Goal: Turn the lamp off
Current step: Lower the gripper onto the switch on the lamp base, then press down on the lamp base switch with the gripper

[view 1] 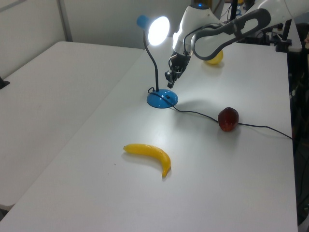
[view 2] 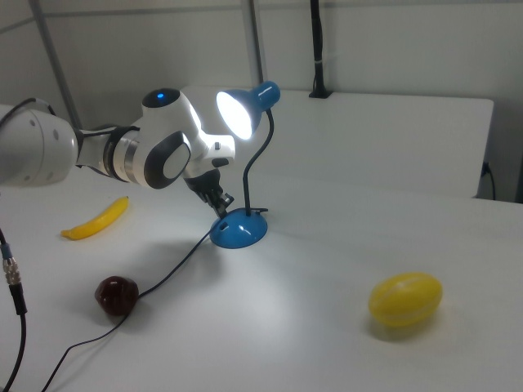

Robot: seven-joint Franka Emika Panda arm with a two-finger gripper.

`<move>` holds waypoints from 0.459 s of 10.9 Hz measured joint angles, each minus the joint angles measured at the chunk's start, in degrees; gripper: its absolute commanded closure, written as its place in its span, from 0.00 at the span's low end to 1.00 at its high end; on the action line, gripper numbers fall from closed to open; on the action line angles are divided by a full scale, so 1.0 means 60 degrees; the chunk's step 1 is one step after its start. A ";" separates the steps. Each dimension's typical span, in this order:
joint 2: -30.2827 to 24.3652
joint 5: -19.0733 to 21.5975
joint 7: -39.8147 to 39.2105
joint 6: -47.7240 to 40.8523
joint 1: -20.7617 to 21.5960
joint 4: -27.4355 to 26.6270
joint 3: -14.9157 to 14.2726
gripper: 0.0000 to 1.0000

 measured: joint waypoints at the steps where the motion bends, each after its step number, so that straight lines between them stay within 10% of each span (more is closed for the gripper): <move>1: 0.0159 -0.0085 0.0105 0.0060 0.0062 0.0075 0.0004 1.00; 5: 0.0525 -0.0419 0.0321 0.0067 0.0221 0.0134 0.0010 1.00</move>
